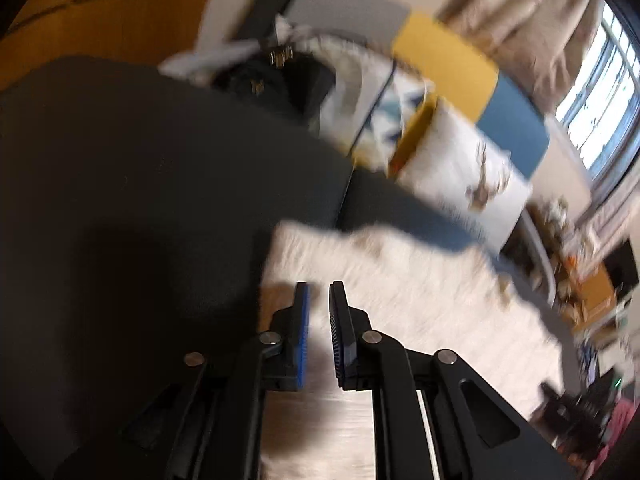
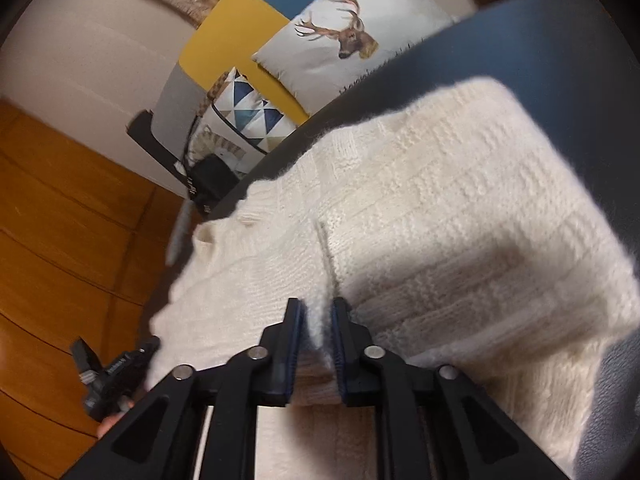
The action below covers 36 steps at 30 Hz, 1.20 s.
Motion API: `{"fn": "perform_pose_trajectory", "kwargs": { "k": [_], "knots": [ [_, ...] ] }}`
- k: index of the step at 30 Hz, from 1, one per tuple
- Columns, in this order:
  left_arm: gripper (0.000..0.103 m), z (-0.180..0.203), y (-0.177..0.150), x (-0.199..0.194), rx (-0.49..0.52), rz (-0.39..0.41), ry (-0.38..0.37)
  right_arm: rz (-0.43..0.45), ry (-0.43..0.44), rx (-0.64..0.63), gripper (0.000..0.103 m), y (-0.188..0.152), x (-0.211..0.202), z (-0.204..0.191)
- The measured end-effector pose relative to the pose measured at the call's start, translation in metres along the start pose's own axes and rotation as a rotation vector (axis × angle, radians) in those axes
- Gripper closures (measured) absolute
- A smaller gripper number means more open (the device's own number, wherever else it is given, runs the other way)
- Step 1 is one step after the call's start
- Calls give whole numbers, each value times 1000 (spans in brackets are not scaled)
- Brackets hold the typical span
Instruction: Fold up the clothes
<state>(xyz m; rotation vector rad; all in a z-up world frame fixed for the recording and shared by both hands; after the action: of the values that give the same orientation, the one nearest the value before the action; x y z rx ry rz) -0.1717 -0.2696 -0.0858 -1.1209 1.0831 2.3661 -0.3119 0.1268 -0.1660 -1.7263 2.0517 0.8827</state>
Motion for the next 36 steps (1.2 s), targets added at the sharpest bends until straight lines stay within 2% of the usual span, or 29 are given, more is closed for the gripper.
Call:
{"fn": "perform_pose_trajectory", "kwargs": {
  "k": [2,4,6,9,11,12,16,19,20,22,24,26,28,30,33,36],
  "knots": [
    [91,24,-4,-11,62,33,-56,3,41,46,83,0,-1,5],
    [91,57,-13,-10,176,21,-77,9,33,44,83,0,1,4],
    [91,89,-26,1,289,-21,-82,15,-15,-8,83,-1,2,-5],
    [91,118,-47,27,393,-87,-36,49,-133,-121,93,-3,-4,-22],
    [91,120,-54,46,408,-126,-9,70,-158,-158,95,-3,-11,-26],
    [91,118,-60,46,406,-114,-9,74,-162,-169,96,-2,-13,-26],
    [91,116,-56,47,376,-112,-48,80,-215,-216,96,1,-13,-28],
    [91,111,-54,51,350,-121,-88,79,-310,-175,96,0,-7,-23],
    [91,110,-54,51,345,-121,-96,111,-325,-149,95,-1,-12,-23],
    [91,110,-53,55,344,-121,-97,197,-308,-139,86,-5,-27,-31],
    [91,112,-55,54,358,-116,-80,220,-254,-216,85,-8,-30,-49],
    [91,114,-57,55,373,-110,-61,185,-258,-296,85,-8,-19,-65],
    [91,112,-56,54,376,-110,-56,93,-288,-356,85,-6,5,-73],
    [91,113,-55,52,378,-110,-47,-26,-344,-359,84,-6,34,-66],
    [91,122,-55,45,397,-94,-5,-17,-352,-410,87,-6,37,-64],
    [91,153,-66,36,444,-68,-80,5,-359,-408,87,-9,36,-64]
  ]
}}
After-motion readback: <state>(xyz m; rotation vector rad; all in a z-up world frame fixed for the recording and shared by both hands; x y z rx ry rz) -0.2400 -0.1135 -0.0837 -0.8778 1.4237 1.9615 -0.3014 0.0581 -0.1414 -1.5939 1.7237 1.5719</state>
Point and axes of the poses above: each gripper's, at about its wrist camera, not at the fingertips, and x roughly the way its jaws point, z to its right, y to its top, the point moved 2 cm from there along x, roughly the way its jaws point, and after that the axes turned 9 degrees about -z, right-handed, at the moved point
